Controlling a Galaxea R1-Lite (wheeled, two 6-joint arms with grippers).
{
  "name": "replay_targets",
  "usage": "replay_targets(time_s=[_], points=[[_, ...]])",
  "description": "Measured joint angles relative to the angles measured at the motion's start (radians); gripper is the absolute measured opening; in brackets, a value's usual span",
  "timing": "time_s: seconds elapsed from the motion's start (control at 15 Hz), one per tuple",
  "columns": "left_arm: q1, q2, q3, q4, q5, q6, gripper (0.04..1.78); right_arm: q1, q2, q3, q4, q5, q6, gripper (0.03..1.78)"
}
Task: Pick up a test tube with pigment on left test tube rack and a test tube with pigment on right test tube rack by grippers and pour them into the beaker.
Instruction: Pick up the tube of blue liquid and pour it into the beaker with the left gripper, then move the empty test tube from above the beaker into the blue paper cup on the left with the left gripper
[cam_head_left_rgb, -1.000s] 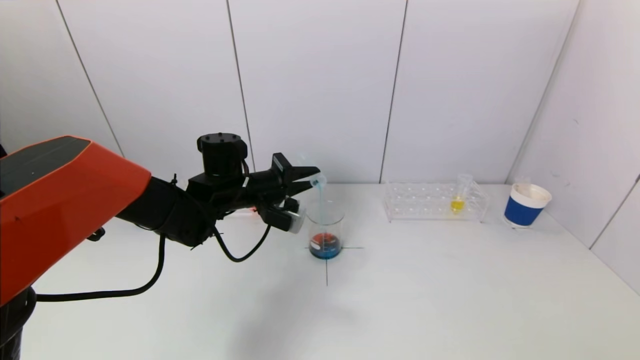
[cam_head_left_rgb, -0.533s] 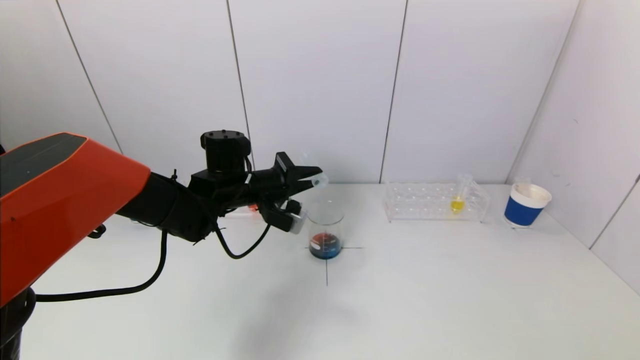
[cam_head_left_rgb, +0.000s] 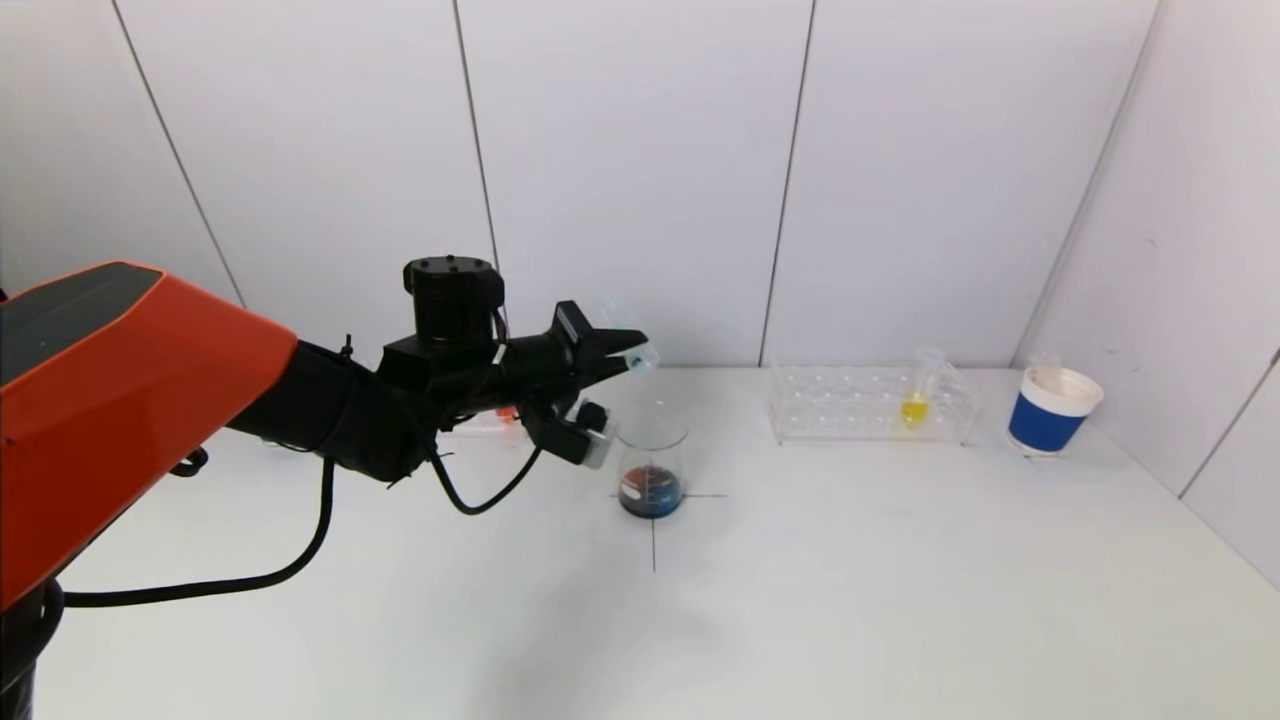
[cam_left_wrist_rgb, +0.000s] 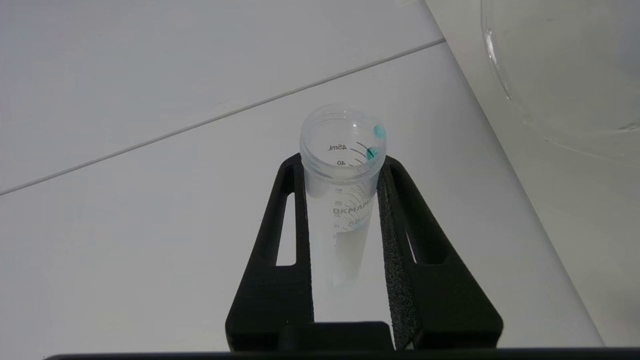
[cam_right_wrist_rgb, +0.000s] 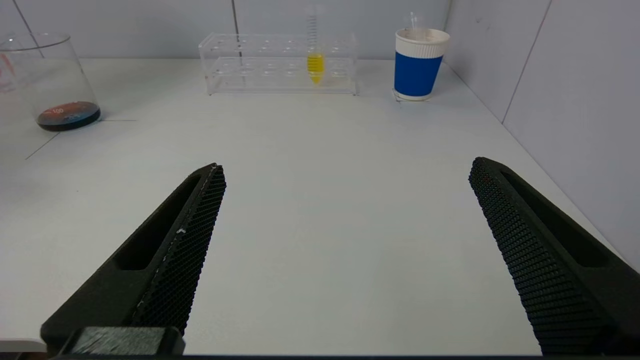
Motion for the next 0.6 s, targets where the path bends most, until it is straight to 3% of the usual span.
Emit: replay_targets(time_s=[0.6], points=[[-0.016, -0.022, -0.016, 0.011, 0.053, 0.077, 0.42, 0.000, 0.000, 0.000, 0.000, 0.000, 0.000, 1.77]])
